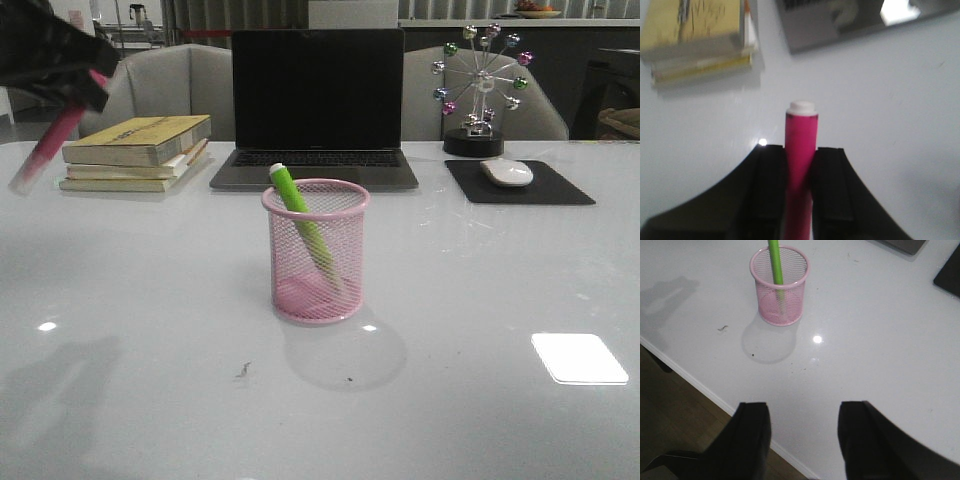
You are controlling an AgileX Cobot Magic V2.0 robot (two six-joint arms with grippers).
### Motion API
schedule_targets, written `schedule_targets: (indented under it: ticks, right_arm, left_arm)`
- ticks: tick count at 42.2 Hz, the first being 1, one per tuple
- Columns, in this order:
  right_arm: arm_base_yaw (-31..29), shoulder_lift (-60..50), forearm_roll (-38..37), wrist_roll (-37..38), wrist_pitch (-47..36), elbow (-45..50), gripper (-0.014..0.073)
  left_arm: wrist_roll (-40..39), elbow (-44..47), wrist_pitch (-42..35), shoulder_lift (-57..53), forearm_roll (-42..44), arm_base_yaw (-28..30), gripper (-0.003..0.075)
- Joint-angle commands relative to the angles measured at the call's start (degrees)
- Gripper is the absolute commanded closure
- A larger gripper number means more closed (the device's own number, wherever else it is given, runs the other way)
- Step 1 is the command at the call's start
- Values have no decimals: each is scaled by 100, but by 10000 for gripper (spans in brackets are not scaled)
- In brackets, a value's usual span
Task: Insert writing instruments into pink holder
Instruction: 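Carry the pink marker over the holder and lower it in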
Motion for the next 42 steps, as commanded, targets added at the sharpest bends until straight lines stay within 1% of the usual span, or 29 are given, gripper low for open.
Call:
schedule_targets:
  ticks: [1, 2, 4, 7, 11, 17, 22, 28, 35, 42]
  right_arm:
    - [11, -8, -51, -78, -374, -157, 158]
    - [11, -8, -51, -78, -374, -157, 158]
    - [11, -8, -51, -78, -374, -157, 158]
    - [11, -8, -51, -78, -374, -157, 158]
    - [11, -8, -51, -78, -374, -157, 158]
    - [11, -8, -51, -78, -374, -157, 158]
    - [11, -8, -51, -78, -374, -157, 158]
    - [11, -8, -51, -78, -374, -157, 158]
    - [11, -8, -51, -78, -374, -157, 158]
    - [11, -8, -51, -78, -374, -157, 158]
  left_arm:
    - [58, 666, -2139, -776, -17, -421, 629]
    - [58, 811, -2555, -837, -17, -526, 629]
    - [21, 1094, -3119, -907, -17, -775, 629]
    - [-259, 1364, -3981, -874, -17, -1136, 629]
    - [-768, 1420, -4723, -626, -17, -1622, 629]
    - [-1077, 1374, -5947, -56, -17, -2108, 629]
    - [-1106, 1211, -6494, 504, -8, -2414, 629]
    - [-1106, 955, -6953, 1122, 7, -2593, 629]
    - [-1106, 834, -7308, 1664, 63, -2680, 629]
    - [-1106, 834, -7305, 1906, 65, -2680, 628]
